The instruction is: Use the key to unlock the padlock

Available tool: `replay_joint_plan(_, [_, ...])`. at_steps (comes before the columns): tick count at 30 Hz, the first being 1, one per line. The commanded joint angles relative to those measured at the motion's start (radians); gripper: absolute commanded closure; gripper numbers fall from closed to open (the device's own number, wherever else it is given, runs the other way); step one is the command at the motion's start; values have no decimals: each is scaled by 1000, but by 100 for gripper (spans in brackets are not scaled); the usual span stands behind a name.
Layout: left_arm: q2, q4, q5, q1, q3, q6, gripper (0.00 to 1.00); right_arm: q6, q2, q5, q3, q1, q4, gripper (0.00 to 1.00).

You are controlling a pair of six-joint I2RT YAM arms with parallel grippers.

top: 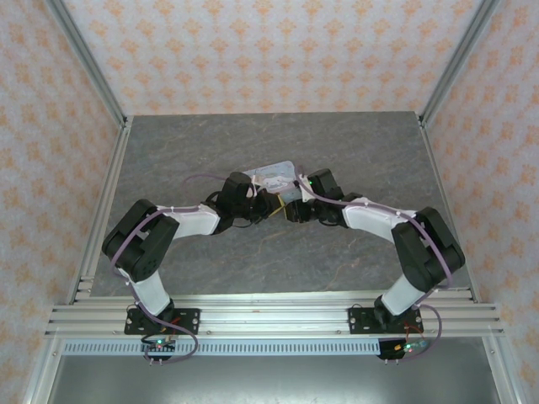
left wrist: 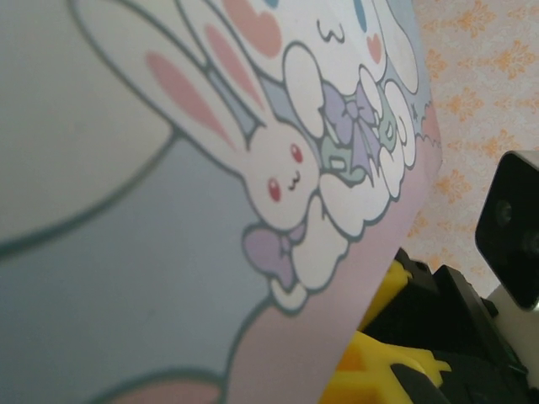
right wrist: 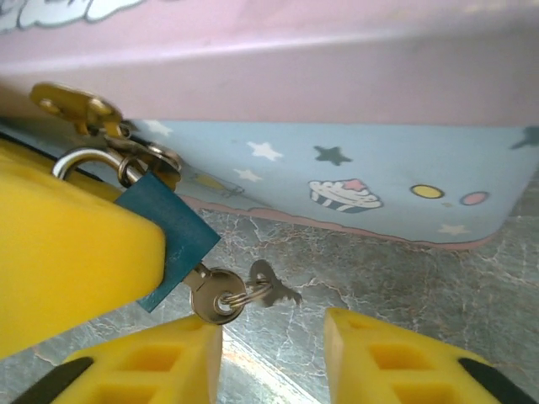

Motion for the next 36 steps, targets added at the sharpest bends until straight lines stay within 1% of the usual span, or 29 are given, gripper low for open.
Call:
replay_joint_plan(1, [5,-54,63,-7,13,22,100,16,-79,-43,-17,-5,80,61])
replay_joint_plan(6, [-9,-105,85,-2,36,38,100,-17,-132,32,-97,-8,107,60])
replay_joint_plan(11, [-24,-153,114,4,57,55,100,-69,-147,107,-153,-7,168,60])
replay_joint_plan(23, [-22,-204,153,15,89,77,100,-142,-116,152,-126,74,154,60])
replay_joint_plan(36, [-16,-217,165,19,101,85,100,-162,-66,152,-96,90,154,61])
